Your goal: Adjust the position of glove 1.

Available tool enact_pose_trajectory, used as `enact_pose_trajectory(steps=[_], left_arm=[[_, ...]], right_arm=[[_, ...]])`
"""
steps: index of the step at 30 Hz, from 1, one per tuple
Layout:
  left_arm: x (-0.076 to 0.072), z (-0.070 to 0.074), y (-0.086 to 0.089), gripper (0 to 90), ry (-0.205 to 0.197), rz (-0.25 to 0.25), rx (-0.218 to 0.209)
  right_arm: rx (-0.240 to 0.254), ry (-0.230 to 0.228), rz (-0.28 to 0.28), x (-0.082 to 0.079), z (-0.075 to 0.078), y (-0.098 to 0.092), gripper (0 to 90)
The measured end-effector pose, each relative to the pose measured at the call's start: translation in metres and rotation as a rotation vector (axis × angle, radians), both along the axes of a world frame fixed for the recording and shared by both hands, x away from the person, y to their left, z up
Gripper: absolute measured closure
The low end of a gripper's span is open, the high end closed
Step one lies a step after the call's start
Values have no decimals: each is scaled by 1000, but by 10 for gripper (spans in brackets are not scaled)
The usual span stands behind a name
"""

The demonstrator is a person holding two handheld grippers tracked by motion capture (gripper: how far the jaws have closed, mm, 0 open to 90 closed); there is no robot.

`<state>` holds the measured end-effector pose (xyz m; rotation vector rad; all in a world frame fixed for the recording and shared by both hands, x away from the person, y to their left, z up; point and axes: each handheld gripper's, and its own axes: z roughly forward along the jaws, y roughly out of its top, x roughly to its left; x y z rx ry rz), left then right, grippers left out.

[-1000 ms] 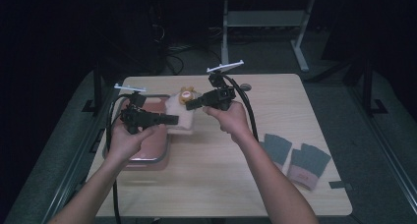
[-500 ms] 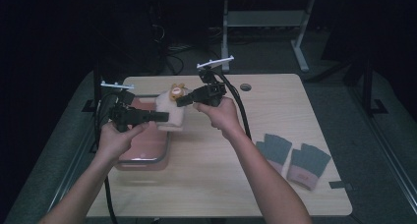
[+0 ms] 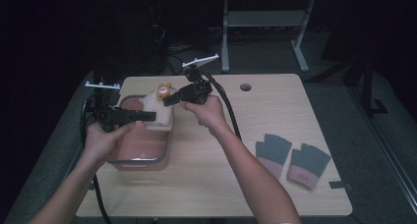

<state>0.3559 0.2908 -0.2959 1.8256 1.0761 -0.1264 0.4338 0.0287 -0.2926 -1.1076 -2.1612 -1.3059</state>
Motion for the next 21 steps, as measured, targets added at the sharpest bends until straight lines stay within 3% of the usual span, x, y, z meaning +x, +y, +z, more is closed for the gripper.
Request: enact_pose_trajectory(steps=[21], left_arm=[[-1,-20,42,683,41,46,2]], right_arm=[[20,61,56,13,-25,46,803]])
